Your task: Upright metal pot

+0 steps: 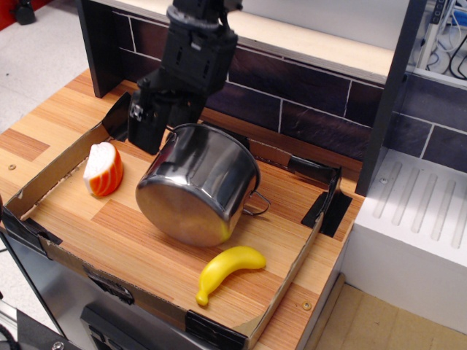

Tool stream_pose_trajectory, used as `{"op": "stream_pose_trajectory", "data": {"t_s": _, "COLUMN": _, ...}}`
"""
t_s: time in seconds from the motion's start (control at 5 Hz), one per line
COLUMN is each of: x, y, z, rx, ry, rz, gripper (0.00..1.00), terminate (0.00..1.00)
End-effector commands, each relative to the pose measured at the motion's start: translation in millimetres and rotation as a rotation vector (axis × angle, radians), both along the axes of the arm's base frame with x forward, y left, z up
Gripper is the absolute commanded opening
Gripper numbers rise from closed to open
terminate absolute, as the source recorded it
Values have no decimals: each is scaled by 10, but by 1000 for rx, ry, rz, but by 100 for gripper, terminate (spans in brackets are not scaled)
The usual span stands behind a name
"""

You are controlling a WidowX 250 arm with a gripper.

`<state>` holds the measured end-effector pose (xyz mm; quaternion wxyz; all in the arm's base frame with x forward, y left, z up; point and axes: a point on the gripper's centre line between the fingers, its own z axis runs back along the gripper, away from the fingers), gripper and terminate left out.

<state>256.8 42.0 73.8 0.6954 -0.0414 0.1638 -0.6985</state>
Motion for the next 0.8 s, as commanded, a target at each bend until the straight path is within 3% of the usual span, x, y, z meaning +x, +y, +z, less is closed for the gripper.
{"op": "stream_pose_trajectory", "data": {"t_s": 0.0, "x": -85, "y": -22, "z": 42, "rx": 14, "ry": -16, "rz": -3, "gripper": 100, "terminate": 0}}
{"op": "stream_pose_trajectory", "data": {"t_s": 0.2, "x": -26, "y": -40, "z": 5, "rx": 23, "ry": -8, "rz": 18, "gripper": 0, "terminate": 0}}
{"op": "stream_pose_trajectory", "data": {"t_s": 0.6, "x": 65, "y": 35, "z": 4, "rx": 33, "ry": -13, "rz": 80, "gripper": 0, "terminate": 0}}
